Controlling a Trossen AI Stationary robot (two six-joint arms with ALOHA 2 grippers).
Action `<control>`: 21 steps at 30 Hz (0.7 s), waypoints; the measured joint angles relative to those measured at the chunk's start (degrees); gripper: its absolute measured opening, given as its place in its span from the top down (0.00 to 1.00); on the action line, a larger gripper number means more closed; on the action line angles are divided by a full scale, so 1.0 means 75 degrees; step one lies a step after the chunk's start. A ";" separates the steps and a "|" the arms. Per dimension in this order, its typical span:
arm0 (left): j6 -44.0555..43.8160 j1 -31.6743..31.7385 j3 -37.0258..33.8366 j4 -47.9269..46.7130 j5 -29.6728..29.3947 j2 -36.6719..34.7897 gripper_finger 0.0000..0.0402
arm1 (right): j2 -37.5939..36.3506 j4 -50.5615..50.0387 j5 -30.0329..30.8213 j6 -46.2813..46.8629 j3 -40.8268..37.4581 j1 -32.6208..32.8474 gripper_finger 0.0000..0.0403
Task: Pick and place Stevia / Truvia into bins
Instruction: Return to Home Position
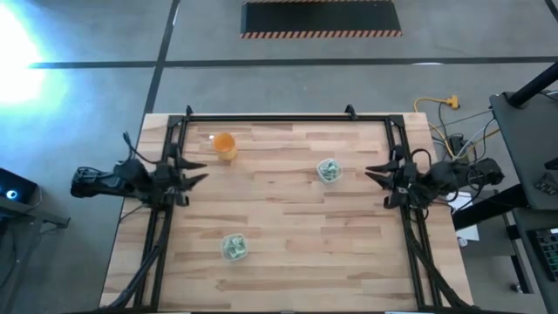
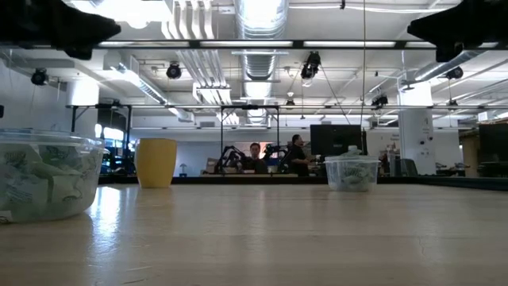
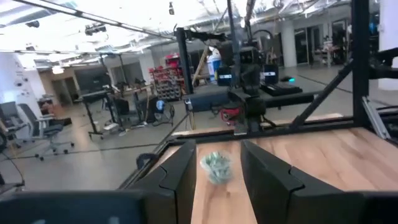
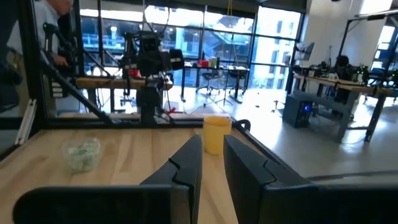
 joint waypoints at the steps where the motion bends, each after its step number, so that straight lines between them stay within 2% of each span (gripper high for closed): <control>1: -0.0002 0.0001 -0.0116 0.0106 -0.0005 0.0000 0.73 | 0.0004 -0.0002 -0.0003 0.0015 -0.0049 0.0003 0.86; 11: 0.0423 0.0004 -0.1619 0.2423 -0.0021 -0.0002 0.73 | 0.0017 0.0625 -0.0192 -0.0190 -0.0445 0.0000 0.86; 15: 0.0469 0.0004 -0.1655 0.2654 -0.0020 -0.0006 0.73 | 0.0019 0.0853 -0.0611 -0.0387 -0.0471 0.0003 0.86; 21: 0.0416 0.0004 -0.1760 0.2611 -0.0020 0.0001 0.73 | 0.0019 0.0880 -0.0667 -0.0318 -0.0557 0.0000 0.86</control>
